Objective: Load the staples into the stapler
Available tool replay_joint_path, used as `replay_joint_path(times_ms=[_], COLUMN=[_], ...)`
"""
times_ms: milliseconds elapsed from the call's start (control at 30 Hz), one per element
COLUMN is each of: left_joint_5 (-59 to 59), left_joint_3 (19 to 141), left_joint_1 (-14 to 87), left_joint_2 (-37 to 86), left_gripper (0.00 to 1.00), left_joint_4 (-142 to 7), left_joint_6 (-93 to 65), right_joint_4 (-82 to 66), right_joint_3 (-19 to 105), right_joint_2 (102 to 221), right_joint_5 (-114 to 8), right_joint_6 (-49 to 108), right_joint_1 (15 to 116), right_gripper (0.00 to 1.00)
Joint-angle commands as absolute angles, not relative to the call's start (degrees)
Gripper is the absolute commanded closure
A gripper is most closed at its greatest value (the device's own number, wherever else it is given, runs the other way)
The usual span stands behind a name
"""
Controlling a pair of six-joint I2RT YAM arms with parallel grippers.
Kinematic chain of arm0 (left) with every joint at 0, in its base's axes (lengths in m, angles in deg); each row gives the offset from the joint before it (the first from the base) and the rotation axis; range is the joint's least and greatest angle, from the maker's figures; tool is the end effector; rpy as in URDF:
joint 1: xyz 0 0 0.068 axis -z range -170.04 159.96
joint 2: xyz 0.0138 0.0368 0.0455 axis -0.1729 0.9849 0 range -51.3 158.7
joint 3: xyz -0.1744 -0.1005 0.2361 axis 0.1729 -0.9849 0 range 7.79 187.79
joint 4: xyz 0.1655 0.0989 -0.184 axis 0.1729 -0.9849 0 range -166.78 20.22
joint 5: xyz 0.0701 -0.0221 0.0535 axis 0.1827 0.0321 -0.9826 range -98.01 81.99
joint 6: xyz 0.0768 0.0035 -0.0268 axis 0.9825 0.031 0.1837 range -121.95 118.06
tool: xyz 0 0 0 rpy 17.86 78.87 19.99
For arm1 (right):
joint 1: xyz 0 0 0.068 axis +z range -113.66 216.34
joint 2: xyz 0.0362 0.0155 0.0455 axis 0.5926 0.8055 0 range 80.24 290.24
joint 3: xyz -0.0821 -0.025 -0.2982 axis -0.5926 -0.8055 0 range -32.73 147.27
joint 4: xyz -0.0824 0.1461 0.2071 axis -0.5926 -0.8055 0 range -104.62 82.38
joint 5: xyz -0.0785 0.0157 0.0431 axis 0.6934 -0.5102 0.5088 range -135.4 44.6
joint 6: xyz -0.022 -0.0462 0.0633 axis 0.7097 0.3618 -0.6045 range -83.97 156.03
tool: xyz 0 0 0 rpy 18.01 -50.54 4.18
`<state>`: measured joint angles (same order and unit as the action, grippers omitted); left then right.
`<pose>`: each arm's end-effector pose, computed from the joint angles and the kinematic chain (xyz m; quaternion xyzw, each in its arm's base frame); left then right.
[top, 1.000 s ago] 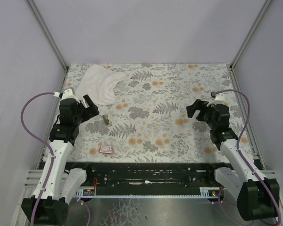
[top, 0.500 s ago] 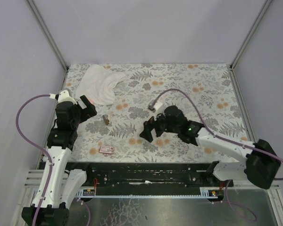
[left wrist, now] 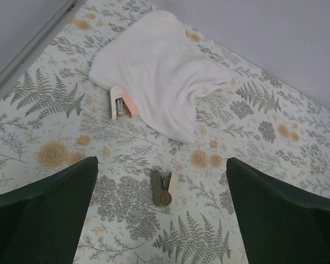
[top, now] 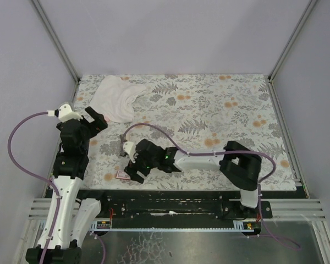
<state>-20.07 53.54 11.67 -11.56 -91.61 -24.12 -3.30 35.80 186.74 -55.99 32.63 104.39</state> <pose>0.1681 0.0097 0.3538 -0.2032 0.7694 -0.0421 0.6041 0.1596 0.4312 0.2174 -0.5062 0.7184 0.3405 0.3342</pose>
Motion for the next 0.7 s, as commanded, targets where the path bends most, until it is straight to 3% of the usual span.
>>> replay_joint_path(times_ms=[0, 267, 667], left_joint_5=[-24.13, -24.52, -24.22], left_joint_3=[52.41, 51.72, 51.55], left_joint_1=[10.54, 9.87, 9.13], left_joint_2=[-13.02, -13.64, -13.41], left_gripper=[0.00, 0.00, 0.00], left_joint_4=[-88.98, -89.12, -88.75], left_joint_6=[-24.79, -24.58, -24.82], right_joint_4=[-6.29, -9.24, -13.22], right_joint_3=[44.22, 51.37, 59.14], right_joint_2=[191.37, 198.93, 207.84], right_joint_5=[-54.78, -53.68, -51.88], right_joint_6=[37.87, 40.38, 42.38], right_joint_1=[106.43, 107.48, 108.33], right_gripper=[0.18, 0.15, 0.25])
